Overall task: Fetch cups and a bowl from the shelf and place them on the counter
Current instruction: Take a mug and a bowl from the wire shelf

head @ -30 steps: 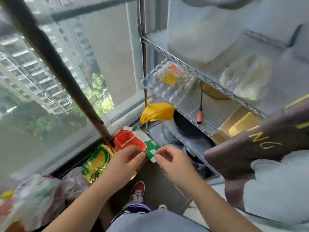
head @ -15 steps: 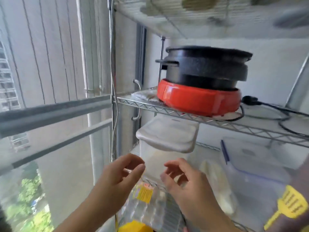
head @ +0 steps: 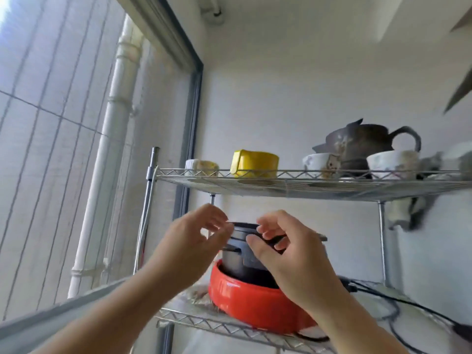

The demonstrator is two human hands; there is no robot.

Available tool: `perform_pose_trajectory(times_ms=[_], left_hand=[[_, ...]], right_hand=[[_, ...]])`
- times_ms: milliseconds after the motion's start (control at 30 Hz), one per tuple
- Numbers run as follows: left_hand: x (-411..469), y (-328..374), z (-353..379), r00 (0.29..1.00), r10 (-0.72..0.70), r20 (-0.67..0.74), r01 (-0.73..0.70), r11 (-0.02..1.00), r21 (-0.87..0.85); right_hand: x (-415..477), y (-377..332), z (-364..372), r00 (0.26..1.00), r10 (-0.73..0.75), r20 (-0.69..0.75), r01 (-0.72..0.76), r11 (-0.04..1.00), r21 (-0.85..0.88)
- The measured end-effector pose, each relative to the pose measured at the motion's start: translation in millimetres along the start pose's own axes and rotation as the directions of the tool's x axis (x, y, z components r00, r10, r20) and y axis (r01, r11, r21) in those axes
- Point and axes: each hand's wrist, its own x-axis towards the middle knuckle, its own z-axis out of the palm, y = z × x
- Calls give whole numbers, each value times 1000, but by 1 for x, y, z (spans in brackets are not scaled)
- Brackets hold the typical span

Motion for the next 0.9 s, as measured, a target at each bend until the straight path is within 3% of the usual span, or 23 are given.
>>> perform_pose_trajectory(times_ms=[167,267,400,533,633,767,900], left_hand=[[76,-2,-3,992,29,-124,-10,988,154],[123,-16,-11,966,-129,-222,180,956,231],[168,-37,-20,922,-307,-237,371,878,303],[192,-51,-21,893,-405,-195,449,816,364],[202,-53,-18,837,-535,-115,543,784,302],[211,-46,-19,719,-689,90,679,724,119],[216,-50,-30,557,-801,218,821,572,3]], right_hand=[[73,-3,-14,996,72,-60,-75,997,-35],[108,-9,-11,969,246,6,-246,968,46],[145,-14,7,878,468,98,-478,848,228],[173,-14,24,774,599,208,-626,673,393],[186,-16,34,713,612,341,-692,539,481],[196,-20,37,652,584,483,-745,379,549],[202,-18,32,601,611,515,-780,307,545]])
